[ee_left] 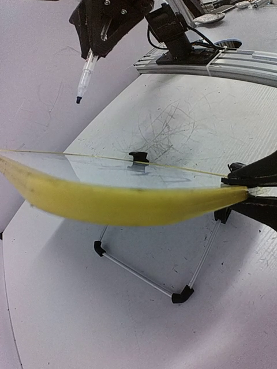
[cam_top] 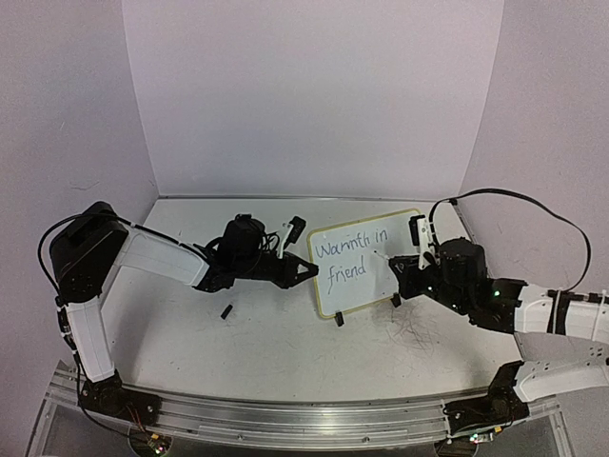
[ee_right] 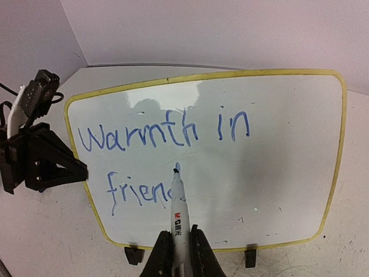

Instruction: Write a sentence on the whiteboard

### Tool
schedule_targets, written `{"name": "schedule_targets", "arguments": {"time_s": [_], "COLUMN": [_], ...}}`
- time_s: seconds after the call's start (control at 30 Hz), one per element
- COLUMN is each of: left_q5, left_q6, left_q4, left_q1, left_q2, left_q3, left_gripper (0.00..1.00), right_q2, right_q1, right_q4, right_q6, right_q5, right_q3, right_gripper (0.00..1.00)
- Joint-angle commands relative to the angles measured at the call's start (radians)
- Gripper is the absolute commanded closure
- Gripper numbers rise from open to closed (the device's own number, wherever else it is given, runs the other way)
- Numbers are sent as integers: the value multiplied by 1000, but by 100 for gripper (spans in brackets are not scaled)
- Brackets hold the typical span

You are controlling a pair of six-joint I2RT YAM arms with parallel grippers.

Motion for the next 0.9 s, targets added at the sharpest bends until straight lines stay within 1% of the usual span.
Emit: {"name": "schedule_targets", "arguments": {"time_s": [0.0, 0.2, 0.4, 0.67, 0.87], "left_q5": [-19, -22, -35, -29, -27], "left_q6": [52, 45, 45, 45, 48], "left_q4": [-149, -151, -152, -152, -153], "left_q1": [-13, -13, -13, -13, -13], "left_q2": [5, 12, 7, 21, 20], "left_q3": [-7, -2, -10, -2, -5], "left_gripper": [100, 100, 100, 100, 100], "right_q2": [12, 89, 131, 111, 137], "right_q1": [-12, -11, -11, -16, -25], "right_q4": [-32, -19, -7, 26, 99], "right_q6": [-10, -11, -12, 17, -25], "right_q5": [-12, -12, 1, 73, -24], "right_q3": [-14, 1, 0, -29, -37], "right_gripper": [100, 100, 100, 100, 100]}}
